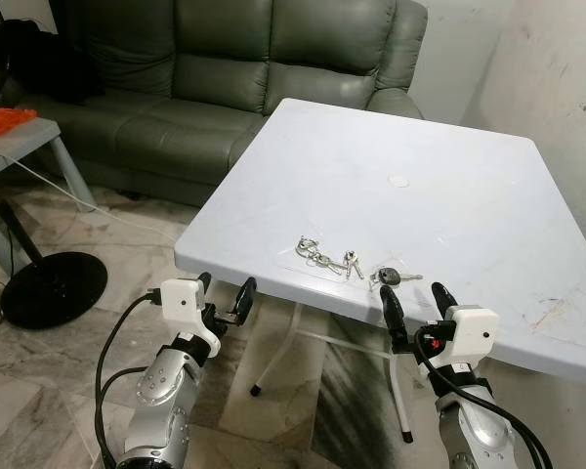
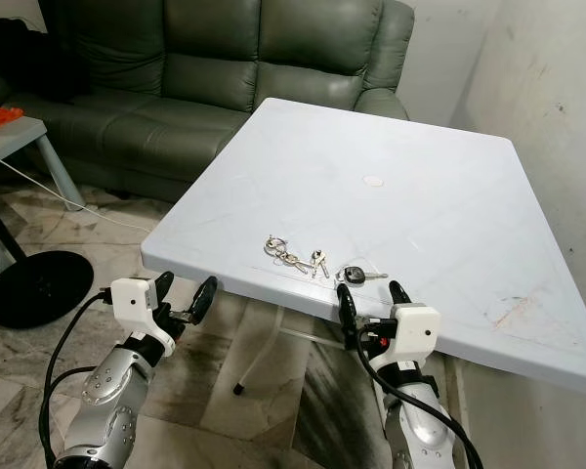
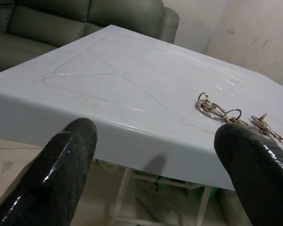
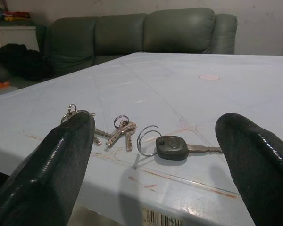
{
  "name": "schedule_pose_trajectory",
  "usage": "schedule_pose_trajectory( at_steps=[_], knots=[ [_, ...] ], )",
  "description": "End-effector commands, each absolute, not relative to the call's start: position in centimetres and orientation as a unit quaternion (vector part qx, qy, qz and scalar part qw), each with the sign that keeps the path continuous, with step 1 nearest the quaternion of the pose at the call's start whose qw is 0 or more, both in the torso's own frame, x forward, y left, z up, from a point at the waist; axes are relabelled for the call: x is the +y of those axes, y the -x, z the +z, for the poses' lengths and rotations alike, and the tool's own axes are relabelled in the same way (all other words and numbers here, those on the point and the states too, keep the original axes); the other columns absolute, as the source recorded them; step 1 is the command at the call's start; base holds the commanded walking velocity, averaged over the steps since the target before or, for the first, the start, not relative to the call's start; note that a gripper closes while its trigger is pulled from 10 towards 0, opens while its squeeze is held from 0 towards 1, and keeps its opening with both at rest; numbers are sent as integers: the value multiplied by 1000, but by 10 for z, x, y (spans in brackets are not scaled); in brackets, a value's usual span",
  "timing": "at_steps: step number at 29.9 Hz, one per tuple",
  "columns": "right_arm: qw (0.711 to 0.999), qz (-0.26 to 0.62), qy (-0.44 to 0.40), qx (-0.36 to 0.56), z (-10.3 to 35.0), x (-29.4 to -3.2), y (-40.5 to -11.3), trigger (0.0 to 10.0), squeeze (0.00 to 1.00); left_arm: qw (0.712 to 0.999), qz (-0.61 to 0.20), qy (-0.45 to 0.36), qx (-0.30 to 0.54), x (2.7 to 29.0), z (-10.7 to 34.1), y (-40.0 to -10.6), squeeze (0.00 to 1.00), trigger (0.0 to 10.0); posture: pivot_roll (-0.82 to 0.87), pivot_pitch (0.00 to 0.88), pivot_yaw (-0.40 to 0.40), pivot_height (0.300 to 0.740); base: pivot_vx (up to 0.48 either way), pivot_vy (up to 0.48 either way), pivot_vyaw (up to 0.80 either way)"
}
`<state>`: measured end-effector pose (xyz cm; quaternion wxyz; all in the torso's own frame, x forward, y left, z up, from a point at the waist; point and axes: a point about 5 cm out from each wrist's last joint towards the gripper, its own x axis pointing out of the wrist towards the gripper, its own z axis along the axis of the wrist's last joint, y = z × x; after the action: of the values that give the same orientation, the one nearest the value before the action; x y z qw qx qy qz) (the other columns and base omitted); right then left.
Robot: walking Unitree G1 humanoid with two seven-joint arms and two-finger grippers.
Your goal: Hang keys on a hook
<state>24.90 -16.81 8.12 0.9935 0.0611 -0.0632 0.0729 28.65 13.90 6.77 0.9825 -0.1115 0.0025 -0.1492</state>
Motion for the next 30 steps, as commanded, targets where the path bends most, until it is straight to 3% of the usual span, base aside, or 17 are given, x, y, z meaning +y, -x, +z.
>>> schedule_pose_trajectory(
  at_steps=[1, 30],
  knots=[
    [994, 67, -61, -68, 84, -171, -250, 10000, 0, 982, -152, 109, 2, 138, 69, -287, 0, 10000, 21, 0, -72, 740, 0, 0, 0],
    [993, 73, -57, -67, 84, -170, -252, 10000, 0, 982, -154, 108, 7, 137, 68, -288, 0, 10000, 25, 0, -77, 740, 0, 0, 0]
  ],
)
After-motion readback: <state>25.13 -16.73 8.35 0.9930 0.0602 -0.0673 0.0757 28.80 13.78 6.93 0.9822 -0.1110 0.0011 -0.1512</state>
